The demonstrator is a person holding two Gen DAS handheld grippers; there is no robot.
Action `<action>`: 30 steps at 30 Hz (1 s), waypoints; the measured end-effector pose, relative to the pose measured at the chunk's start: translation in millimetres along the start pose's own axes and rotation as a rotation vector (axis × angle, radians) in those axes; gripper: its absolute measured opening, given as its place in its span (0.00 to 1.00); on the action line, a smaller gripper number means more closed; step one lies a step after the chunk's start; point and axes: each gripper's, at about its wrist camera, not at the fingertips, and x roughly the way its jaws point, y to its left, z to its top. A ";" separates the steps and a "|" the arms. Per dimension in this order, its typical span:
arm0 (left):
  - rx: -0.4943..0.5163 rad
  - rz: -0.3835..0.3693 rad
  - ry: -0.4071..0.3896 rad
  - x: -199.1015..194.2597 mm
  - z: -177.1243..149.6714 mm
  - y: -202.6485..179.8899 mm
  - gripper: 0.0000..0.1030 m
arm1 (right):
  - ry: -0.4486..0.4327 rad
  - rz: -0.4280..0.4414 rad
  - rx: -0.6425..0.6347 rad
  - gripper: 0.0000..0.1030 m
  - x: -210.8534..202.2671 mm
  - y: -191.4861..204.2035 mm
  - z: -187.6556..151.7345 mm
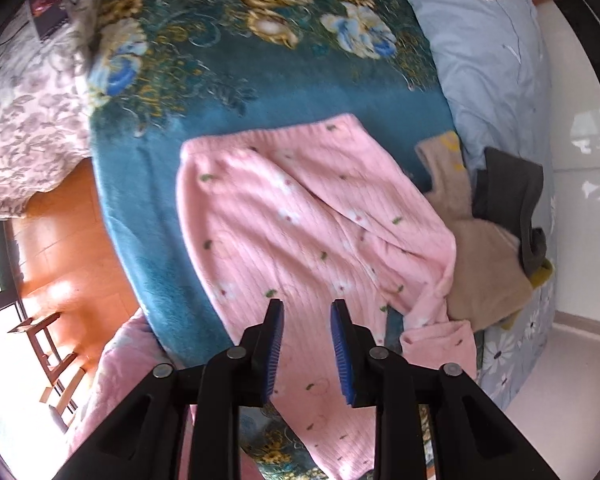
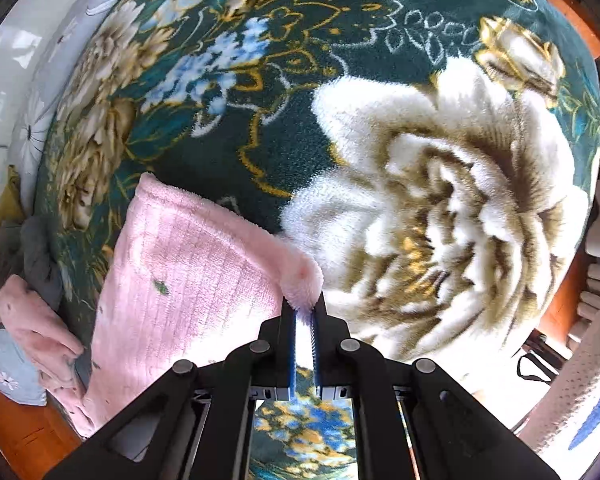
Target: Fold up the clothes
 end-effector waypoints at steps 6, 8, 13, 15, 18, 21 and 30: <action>-0.088 -0.025 -0.010 -1.9 3.9 25.4 0.32 | -0.035 -0.044 -0.072 0.08 -14.8 20.4 9.1; -0.100 -0.038 -0.013 -2.3 6.7 28.7 0.32 | -0.069 -0.065 -0.066 0.10 -25.0 22.8 11.5; -0.156 -0.075 0.000 3.9 18.7 39.2 0.36 | -0.204 -0.159 -0.080 0.27 -58.6 17.4 29.2; -0.194 -0.092 0.014 10.6 26.2 44.2 0.37 | -0.254 -0.155 -0.082 0.28 -77.9 24.3 33.0; -0.253 -0.125 0.039 21.7 38.6 49.7 0.37 | -0.269 -0.086 -0.145 0.36 -78.7 69.6 31.7; -0.261 -0.151 0.062 31.6 52.3 44.7 0.37 | -0.209 0.013 -0.299 0.48 -70.3 143.0 0.5; -0.274 -0.205 0.132 56.1 96.6 44.2 0.47 | 0.029 0.227 -0.614 0.64 -21.7 359.1 -117.7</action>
